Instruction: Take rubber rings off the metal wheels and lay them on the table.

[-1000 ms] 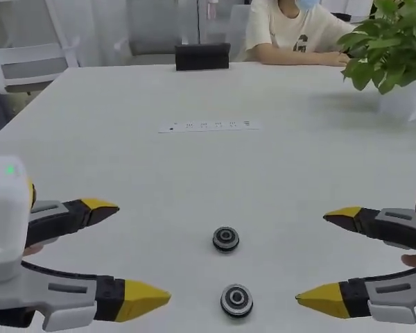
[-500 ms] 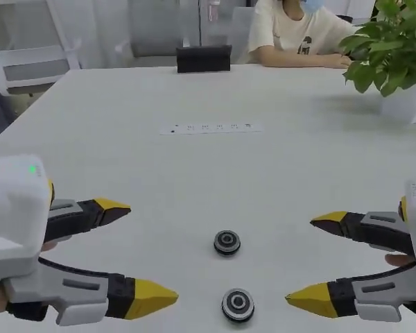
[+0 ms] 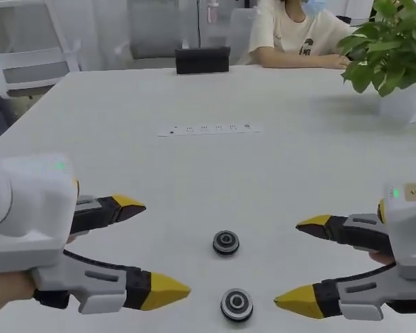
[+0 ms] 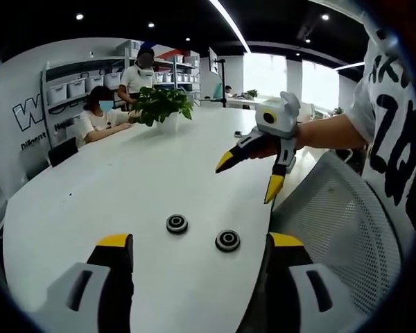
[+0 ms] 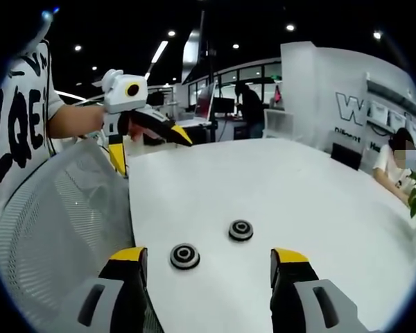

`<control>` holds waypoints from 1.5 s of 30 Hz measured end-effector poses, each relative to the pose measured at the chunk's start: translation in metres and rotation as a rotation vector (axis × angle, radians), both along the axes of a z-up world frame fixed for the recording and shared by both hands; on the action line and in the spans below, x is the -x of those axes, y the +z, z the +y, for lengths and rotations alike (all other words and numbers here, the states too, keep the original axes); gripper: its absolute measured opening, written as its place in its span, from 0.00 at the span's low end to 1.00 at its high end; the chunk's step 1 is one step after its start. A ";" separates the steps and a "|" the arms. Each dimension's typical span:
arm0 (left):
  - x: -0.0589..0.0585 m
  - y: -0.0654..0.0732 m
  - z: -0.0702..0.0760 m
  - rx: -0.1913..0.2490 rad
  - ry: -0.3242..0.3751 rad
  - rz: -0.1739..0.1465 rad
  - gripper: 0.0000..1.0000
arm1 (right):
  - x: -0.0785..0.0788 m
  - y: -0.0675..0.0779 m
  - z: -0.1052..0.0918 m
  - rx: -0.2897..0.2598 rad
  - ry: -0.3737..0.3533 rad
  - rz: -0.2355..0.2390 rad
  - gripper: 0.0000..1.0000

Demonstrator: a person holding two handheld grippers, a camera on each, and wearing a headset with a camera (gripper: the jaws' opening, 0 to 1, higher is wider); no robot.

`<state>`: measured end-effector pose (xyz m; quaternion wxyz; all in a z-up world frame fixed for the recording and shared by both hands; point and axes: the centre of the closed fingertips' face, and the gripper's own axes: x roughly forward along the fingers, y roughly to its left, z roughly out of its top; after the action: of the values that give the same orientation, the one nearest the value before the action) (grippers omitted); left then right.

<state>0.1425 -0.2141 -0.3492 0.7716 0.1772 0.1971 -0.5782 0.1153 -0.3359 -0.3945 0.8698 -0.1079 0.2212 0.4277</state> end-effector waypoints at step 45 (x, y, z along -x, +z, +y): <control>0.019 -0.068 -0.043 -0.110 -0.145 0.075 0.55 | 0.004 -0.056 0.027 0.017 0.065 0.085 0.54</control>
<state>0.1236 -0.2570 -0.4176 0.7088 0.2113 0.2440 -0.6272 0.1108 -0.3085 -0.4501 0.8444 -0.1038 0.2579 0.4580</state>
